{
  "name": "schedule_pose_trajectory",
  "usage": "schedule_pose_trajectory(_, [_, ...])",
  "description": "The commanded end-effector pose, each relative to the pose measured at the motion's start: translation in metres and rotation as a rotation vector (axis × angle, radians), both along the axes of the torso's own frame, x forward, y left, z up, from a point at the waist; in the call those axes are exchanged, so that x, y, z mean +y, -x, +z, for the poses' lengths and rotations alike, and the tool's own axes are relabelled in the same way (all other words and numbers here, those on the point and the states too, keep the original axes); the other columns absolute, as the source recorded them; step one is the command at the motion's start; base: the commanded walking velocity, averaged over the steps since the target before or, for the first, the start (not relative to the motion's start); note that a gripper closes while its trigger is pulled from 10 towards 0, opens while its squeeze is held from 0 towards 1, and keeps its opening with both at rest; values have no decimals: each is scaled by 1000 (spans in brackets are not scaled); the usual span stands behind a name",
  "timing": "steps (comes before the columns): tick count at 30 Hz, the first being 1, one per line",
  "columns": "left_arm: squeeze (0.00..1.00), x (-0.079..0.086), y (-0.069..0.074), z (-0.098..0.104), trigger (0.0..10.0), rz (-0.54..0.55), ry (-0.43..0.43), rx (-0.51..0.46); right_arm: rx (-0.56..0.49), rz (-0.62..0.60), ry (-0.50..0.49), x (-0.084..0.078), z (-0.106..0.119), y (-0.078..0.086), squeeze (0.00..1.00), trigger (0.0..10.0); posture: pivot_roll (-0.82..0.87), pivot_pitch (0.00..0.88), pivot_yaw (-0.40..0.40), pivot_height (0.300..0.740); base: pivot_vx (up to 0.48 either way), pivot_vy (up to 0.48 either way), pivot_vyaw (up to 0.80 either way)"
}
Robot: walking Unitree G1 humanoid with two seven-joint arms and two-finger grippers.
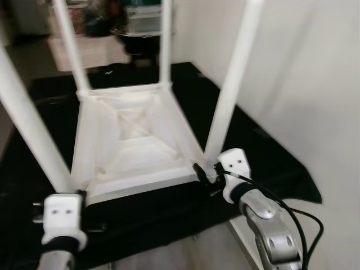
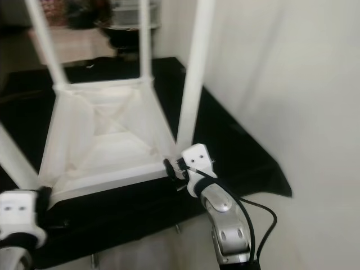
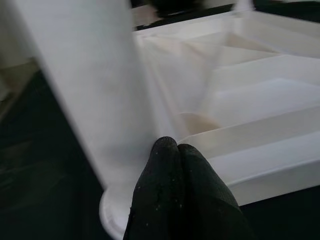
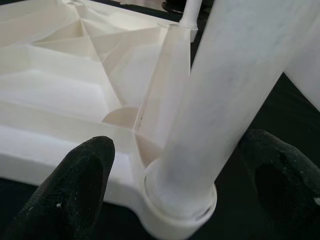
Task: Building children table
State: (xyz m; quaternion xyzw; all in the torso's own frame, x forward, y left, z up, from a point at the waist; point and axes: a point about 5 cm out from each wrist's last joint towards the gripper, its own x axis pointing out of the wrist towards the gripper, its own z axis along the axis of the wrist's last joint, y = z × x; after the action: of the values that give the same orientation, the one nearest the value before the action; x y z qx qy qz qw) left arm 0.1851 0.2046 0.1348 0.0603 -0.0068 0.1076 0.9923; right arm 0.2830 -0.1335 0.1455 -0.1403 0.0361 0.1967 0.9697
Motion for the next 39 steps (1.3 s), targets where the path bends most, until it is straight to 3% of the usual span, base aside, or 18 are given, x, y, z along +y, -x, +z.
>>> schedule_pose_trajectory(1, [0, -3, -1, -2, 10000, -21, -3, 18, 44, 2, 48, -6, -5, 3, 0, 10000, -120, 73, -38, 740, 0, 480, 0])
schedule_pose_trajectory(9, [0, -5, -1, -1, 10000, -35, 3, 19, 137, -8, 149, -27, -9, 5, 0, 10000, -124, 73, -41, 740, 0, 480, 0])
schedule_pose_trajectory(14, [0, -6, -1, -1, 10000, -45, 4, 12, 127, 142, 64, -12, 3, 2, 0, 10000, -119, 73, -42, 740, 0, 480, 0])
schedule_pose_trajectory(15, [0, -8, -1, 0, 10000, -58, -1, 7, 98, 248, 12, 0, 13, 1, 0, 10000, -116, 74, -40, 740, 0, 480, 0])
schedule_pose_trajectory(16, [0, -8, -1, 0, 10000, -58, -1, 7, 98, 248, 12, 0, 13, 1, 0, 10000, -116, 74, -40, 740, 0, 480, 0])
schedule_pose_trajectory(18, [0, -16, -1, 3, 10000, -133, -33, 2, 43, 427, -16, 17, 36, -5, 0, 10000, -104, 74, -40, 740, 0, 0, 0])
schedule_pose_trajectory(19, [0, -16, -1, 3, 10000, -133, -33, 2, 43, 427, -16, 17, 36, -5, 0, 10000, -104, 74, -40, 740, 0, 0, 0])
schedule_pose_trajectory(21, [0, -22, -1, 4, 10000, -190, -50, 3, 27, 533, 25, 24, 48, -8, 0, 10000, -99, 73, -46, 740, 0, 0, 0])
schedule_pose_trajectory(23, [0, -22, -1, 4, 10000, -190, -50, 3, 27, 533, 25, 24, 48, -8, 0, 10000, -99, 73, -46, 740, 0, 0, 0])
schedule_pose_trajectory(24, [0, -29, 2, 6, 10000, -250, -32, 9, 59, 640, 126, 25, 51, -8, 0, 10000, -88, 79, -53, 740, 0, 0, 0])
schedule_pose_trajectory(26, [0, -31, 3, 6, 10000, -273, -22, 10, 64, 683, 161, 26, 52, -8, 0, 10000, -88, 79, -53, 740, 0, 0, 0])
schedule_pose_trajectory(29, [0, -35, 5, 7, 10000, -314, -2, 18, 62, 694, 171, 29, 54, -12, 0, 10000, -88, 82, -53, 740, 0, 0, 0])
schedule_pose_trajectory(30, [0, -43, 11, 7, 10000, -384, 33, 41, 51, 697, 160, 45, 55, -26, 0, 10000, -77, 88, -50, 740, 0, 0, 0])
schedule_pose_trajectory(33, [0, -45, 13, 7, 10000, -403, 44, 52, 53, 695, 150, 52, 55, -30, 0, 10000, -77, 88, -50, 740, 0, 0, 0])
schedule_pose_trajectory(35, [0, -51, 24, 4, 10000, -441, 67, 101, 97, 751, 218, 63, 44, -38, 0, 10000, -46, 100, -55, 740, 0, 0, 0])
schedule_pose_trajectory(36, [0, -51, 24, 4, 10000, -441, 67, 101, 97, 751, 218, 63, 44, -38, 0, 10000, -46, 100, -55, 740, 0, 0, 0])
schedule_pose_trajectory(38, [0, -54, 36, 1, 10000, -459, 94, 146, 230, 870, 327, 59, 27, -38, 0, 10000, -36, 109, -60, 740, 0, 0, 0])
schedule_pose_trajectory(39, [0, -54, 36, 1, 10000, -459, 94, 146, 230, 870, 327, 59, 27, -38, 0, 10000, -36, 109, -60, 740, 0, 0, 0])
